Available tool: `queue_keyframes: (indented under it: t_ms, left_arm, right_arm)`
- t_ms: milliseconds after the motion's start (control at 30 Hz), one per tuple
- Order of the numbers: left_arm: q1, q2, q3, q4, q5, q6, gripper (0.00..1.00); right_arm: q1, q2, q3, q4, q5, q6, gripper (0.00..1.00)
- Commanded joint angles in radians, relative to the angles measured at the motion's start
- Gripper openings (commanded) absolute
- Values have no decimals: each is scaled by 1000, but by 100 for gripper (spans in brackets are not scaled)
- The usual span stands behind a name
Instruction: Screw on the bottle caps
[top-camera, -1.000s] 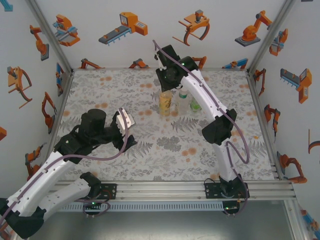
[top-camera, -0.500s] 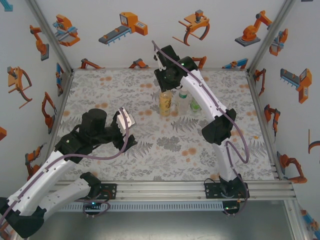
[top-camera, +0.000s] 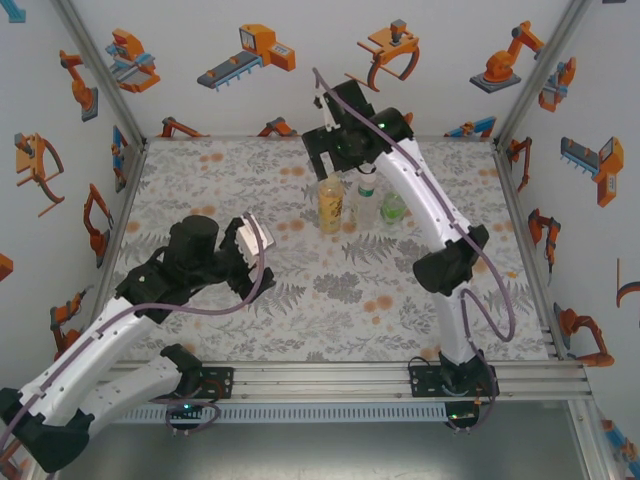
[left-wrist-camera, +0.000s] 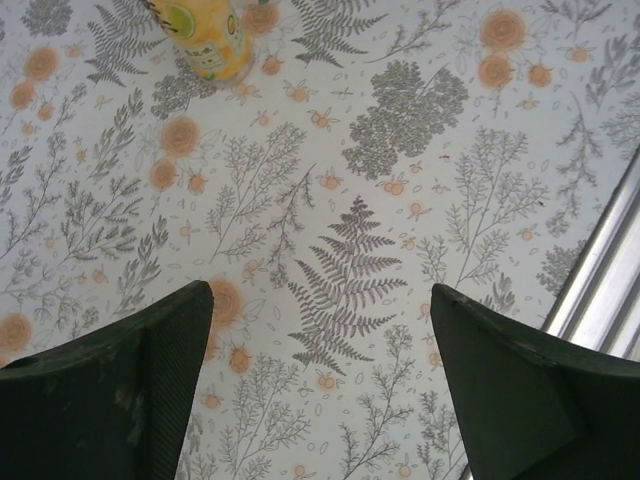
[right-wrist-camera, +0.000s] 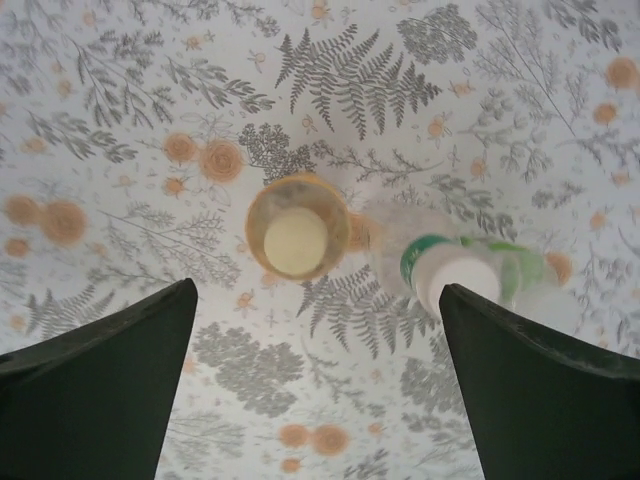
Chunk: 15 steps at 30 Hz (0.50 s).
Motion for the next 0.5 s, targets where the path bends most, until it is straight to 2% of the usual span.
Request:
queue_keyframes:
  t_ms: [0, 33, 267, 467]
  left_arm:
    - [2, 34, -23, 82, -80, 14, 91]
    - [7, 46, -29, 106, -100, 14, 99]
    - [71, 128, -55, 220, -182, -13, 97]
    - [204, 136, -115, 315, -218, -83, 97]
  right_arm:
    - [-10, -129, -60, 0, 82, -12, 99]
    - [-13, -157, -87, 0, 97, -14, 99]
    - [-49, -359, -357, 51, 200, -41, 99]
    - [-127, -554, -725, 193, 263, -46, 99]
